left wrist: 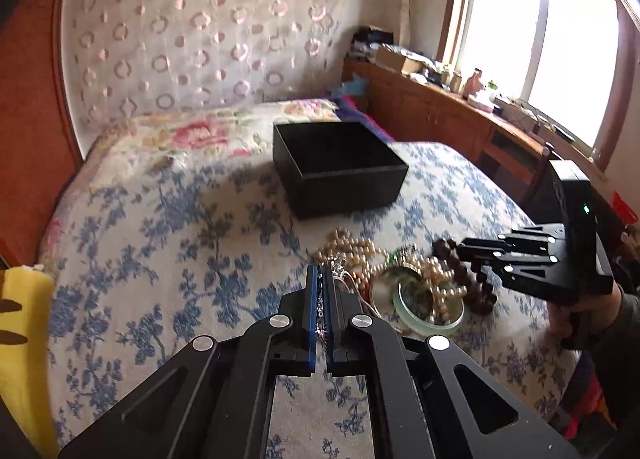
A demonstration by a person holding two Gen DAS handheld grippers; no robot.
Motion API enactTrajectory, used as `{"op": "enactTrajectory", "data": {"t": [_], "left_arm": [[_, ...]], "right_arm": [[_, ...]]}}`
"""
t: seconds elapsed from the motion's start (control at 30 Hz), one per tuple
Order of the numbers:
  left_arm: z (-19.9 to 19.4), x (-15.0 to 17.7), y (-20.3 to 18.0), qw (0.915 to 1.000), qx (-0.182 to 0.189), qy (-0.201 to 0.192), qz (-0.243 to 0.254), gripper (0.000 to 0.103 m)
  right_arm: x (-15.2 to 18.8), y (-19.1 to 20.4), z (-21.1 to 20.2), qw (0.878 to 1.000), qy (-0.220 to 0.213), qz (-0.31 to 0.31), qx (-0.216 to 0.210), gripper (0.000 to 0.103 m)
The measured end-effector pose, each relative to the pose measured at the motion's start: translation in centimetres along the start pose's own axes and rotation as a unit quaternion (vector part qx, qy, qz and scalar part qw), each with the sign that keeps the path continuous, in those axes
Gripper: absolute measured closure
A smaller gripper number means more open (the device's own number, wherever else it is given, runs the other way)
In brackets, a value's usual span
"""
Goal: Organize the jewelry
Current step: 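Carry the hairpins and bracelet over the black box and open both tools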
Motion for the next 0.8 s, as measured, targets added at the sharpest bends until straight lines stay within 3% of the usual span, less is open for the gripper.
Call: {"op": "enactTrajectory", "data": {"t": [0.5, 0.8], "left_arm": [[-2.0, -4.2, -1.2, 0.9976, -0.014, -0.068, 0.003, 0.101], [-0.7, -6.4, -0.6, 0.9966, -0.017, -0.081, -0.005, 0.101]], "right_arm": [[-8.1, -0.5, -5.8, 0.994, -0.102, -0.030, 0.018, 0.088], [-13.5, -1.0, -5.0, 0.991, -0.122, -0.059, 0.007, 0.088]]}}
Point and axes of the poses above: each gripper's, at about its wrist camera, not at the fingertips, and z roughly the way its jaws point, y to its left, x to its underside, the point moved 4 cm from there along z, roughly the way its jaws point, and after that the axes turned 10 degrees about -z, right-handed, at the moved point
